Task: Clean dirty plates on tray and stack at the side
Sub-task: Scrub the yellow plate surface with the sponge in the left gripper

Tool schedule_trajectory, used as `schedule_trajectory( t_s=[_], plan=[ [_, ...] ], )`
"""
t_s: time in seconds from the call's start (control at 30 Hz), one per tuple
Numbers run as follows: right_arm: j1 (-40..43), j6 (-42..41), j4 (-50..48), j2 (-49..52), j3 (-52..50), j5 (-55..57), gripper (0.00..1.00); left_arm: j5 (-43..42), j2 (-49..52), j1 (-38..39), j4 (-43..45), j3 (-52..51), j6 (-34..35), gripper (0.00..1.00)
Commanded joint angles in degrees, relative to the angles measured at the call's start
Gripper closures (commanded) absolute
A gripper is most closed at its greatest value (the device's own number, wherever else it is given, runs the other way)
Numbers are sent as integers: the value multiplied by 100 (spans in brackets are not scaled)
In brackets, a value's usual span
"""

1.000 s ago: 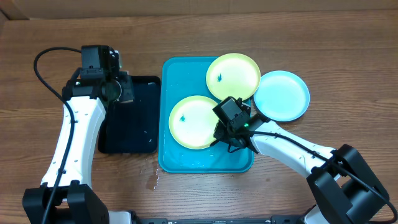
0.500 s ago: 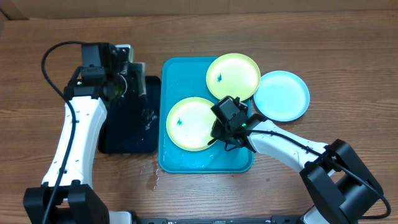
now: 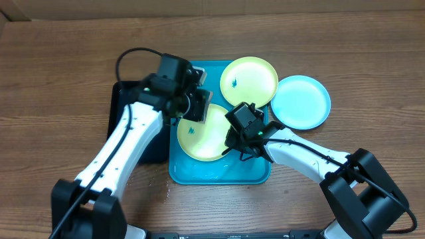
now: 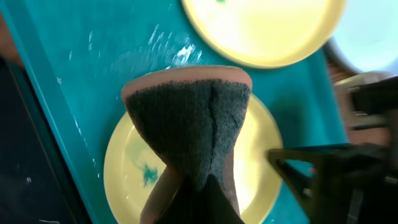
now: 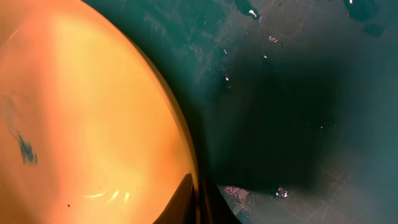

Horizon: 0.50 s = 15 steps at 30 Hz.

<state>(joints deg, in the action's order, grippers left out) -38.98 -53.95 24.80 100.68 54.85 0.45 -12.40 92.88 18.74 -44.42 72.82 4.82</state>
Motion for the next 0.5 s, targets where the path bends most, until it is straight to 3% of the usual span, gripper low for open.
schedule_trajectory(
  t_s=[0.0, 0.03, 0.13, 0.23, 0.33, 0.47],
  plan=[
    [17, 44, -31, 33, 39, 72, 95, 597, 264, 79, -68, 105, 509, 96],
    [17, 44, -35, 33, 39, 74, 94, 601, 328, 79, -114, 105, 579, 96],
    [17, 44, -52, 33, 39, 74, 77, 597, 444, 79, -212, 105, 616, 96],
    [17, 46, -76, 33, 39, 83, 71, 525, 577, 81, -258, 103, 614, 96],
    [17, 59, -120, 33, 39, 98, 72, 511, 682, 79, -380, 103, 614, 96],
    [17, 66, -120, 33, 39, 96, 85, 514, 798, 81, -509, 101, 610, 96]
  ],
)
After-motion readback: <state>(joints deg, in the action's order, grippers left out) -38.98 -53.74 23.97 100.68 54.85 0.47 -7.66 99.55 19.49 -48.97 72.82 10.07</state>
